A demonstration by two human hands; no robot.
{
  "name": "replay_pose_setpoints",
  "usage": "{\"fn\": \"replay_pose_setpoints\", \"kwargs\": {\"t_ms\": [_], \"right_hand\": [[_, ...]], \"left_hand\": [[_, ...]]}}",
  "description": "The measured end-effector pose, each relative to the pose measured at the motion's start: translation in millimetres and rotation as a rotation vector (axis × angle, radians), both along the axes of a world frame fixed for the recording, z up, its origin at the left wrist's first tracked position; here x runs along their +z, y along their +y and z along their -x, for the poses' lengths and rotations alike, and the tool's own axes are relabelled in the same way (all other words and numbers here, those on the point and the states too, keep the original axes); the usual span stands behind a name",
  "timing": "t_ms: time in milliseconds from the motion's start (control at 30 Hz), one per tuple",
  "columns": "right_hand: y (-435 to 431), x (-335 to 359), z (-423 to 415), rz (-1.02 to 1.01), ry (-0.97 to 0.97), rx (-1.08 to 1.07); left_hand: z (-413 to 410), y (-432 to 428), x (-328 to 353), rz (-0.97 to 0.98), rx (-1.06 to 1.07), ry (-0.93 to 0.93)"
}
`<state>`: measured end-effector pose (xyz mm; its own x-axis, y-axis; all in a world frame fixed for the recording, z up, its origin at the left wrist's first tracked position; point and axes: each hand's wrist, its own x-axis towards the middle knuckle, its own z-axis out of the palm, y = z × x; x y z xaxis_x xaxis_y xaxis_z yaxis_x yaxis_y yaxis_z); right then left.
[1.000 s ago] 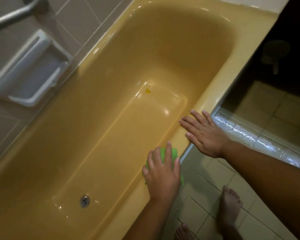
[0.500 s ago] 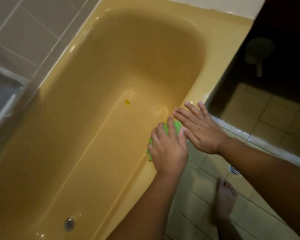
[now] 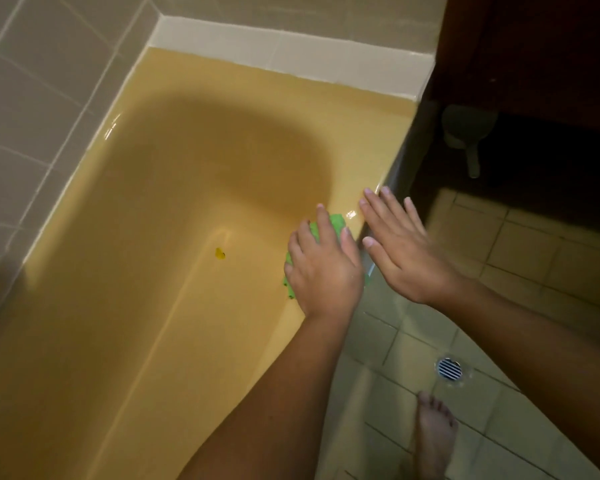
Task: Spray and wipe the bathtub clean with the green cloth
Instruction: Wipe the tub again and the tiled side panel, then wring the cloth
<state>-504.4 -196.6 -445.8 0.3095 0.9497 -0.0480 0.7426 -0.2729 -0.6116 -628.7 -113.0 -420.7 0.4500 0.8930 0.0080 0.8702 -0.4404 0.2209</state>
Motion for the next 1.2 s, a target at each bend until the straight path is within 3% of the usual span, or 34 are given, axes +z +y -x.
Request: {"fn": "replay_pose_setpoints", "kwargs": {"t_ms": [200,433,633,800,1033,1200], "right_hand": [[6,10,-30,-0.078,0.438,-0.144],[23,11,-57,-0.243,1.153,-0.564],[33,21,-76,-0.368,1.41,-0.794],[25,33,-78,-0.42,1.71,-0.885],[-17,56,-42,-0.382,1.656,-0.973],[-70,105,6,-0.421,1.529,-0.906]], "left_hand": [[-73,25,-2,-0.001,-0.032,0.005],[-133,54,-2,-0.033,-0.096,-0.02],[-192,63,-1,-0.072,-0.108,0.006],[-199,59,8,0.071,-0.238,-0.014],[-151,10,37,0.477,-0.316,-0.159],[-80,-40,78,0.967,-0.073,-0.596]]}}
